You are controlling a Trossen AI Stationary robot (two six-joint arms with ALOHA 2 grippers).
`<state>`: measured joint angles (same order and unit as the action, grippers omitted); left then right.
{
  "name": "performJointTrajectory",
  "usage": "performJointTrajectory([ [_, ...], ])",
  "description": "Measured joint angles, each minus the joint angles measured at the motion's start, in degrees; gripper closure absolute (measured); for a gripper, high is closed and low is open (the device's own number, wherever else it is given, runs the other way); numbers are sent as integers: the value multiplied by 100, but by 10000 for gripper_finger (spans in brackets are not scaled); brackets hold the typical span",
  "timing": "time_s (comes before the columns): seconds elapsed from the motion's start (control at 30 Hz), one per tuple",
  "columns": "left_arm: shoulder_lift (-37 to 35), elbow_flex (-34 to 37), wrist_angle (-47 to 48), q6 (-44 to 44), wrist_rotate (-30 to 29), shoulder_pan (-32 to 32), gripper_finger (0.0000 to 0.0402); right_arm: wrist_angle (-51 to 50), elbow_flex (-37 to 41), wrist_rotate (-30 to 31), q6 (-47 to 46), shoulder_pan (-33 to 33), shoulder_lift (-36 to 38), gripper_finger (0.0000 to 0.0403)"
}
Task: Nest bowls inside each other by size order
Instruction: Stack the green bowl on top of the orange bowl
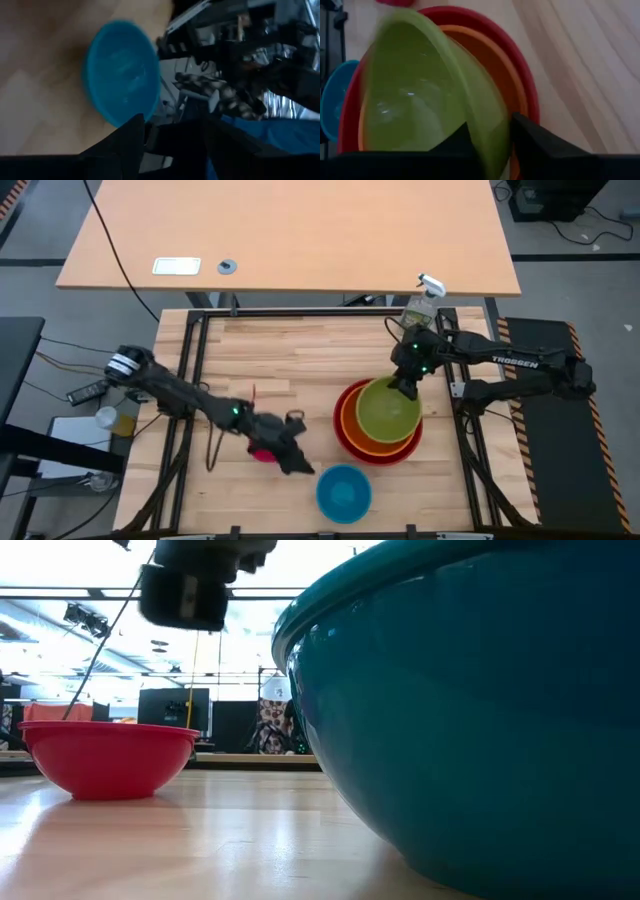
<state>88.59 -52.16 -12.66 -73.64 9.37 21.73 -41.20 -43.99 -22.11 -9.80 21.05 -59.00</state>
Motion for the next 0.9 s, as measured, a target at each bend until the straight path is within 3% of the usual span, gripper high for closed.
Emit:
performJointTrajectory([
  [0.1,431,-18,-102,-704,-339,159,201,-47,-2,113,92,-70,0,226],
  [0.2,848,-305,132,-838,-542,189,201,-138,-37,219,44,-58,2,181],
  [0.27,1068,-731,695,-699,-659,189,201,-242,-188,410,-73,-56,2,159],
  [0.37,1424,-1625,2323,-486,-880,189,201,-485,-522,802,-114,-68,2,135],
  [0.43,1692,-2154,3329,-410,-1110,202,201,-552,-757,997,-150,-97,2,127],
  [0.5,1916,-2519,3679,-284,-1243,202,201,-552,-949,1156,-274,-129,4,123],
  [0.67,2356,-2952,3637,-329,-1320,184,201,-569,-1308,1393,-602,-281,7,126],
  [0.9,2748,-3034,3690,-433,-1121,198,201,-648,-1486,2003,-854,-744,4,133],
])
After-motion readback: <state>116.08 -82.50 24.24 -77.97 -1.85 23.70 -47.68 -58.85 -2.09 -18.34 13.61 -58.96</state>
